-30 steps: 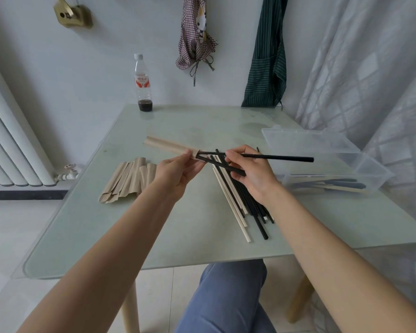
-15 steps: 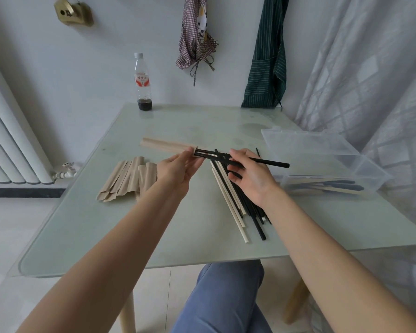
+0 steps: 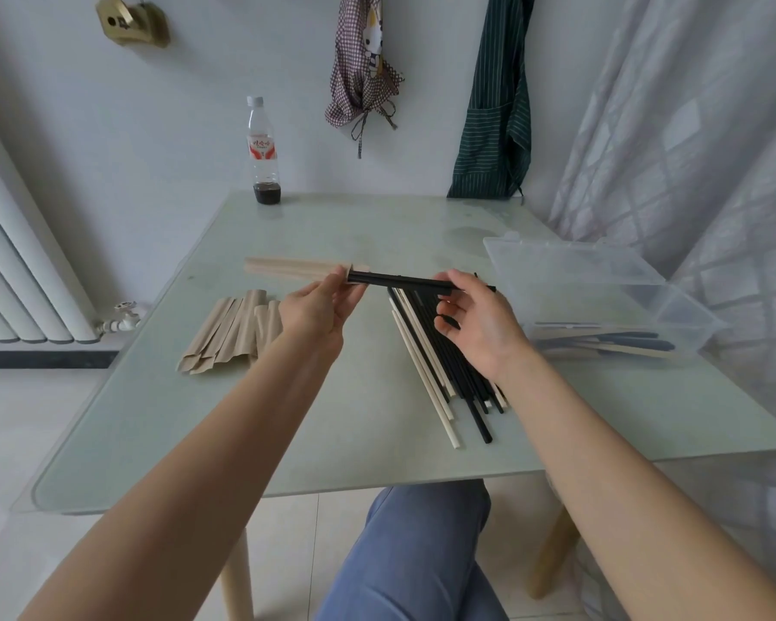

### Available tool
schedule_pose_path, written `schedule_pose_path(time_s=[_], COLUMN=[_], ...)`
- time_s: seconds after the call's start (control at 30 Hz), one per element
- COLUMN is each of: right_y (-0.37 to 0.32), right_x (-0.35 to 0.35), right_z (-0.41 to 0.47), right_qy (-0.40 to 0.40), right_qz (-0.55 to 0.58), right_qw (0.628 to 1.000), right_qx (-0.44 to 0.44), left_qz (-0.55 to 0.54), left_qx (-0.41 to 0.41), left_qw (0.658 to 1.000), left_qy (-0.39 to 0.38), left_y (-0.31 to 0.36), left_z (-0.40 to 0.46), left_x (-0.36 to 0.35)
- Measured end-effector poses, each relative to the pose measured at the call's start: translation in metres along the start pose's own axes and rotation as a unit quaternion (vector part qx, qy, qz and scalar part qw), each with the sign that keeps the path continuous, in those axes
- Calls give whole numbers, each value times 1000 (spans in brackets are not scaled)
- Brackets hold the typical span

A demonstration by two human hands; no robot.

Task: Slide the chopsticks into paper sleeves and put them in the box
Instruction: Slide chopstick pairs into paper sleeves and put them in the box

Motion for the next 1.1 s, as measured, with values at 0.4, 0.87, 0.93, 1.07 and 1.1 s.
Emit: schedule_pose_path(time_s=[0.4, 0.87, 0.93, 1.07, 1.1], right_y=[4, -56, -67, -87, -92], right_x=[1, 20, 26, 55, 66], right_z=[2, -9, -11, -12, -13], right_qy=[-1, -59, -58, -31, -26], right_qz=[-36, -536, -605, -678, -692], right_qw=[999, 806, 749, 685, 673], right_qx=[-7, 245, 266, 265, 260], left_qz=[46, 83, 88, 104, 124], left_qx=[-14, 23, 31, 40, 47], left_qw=[999, 996, 995, 992, 989], left_qy=[7, -18, -31, -62, -71], left_y=[0, -45, -61, -90, -99], left_z=[-9, -23, -27, -32, -33], left_x=[-9, -58, -76, -112, -122])
Point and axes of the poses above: each hand's wrist, its own z-axis towards the middle knuckle, its own x-axis out of the back of the hand, y = z × x, the point moved 6 cm from there along z, towards the middle knuckle, and after that the axes turned 7 degrees about x, right-handed, at the moved point
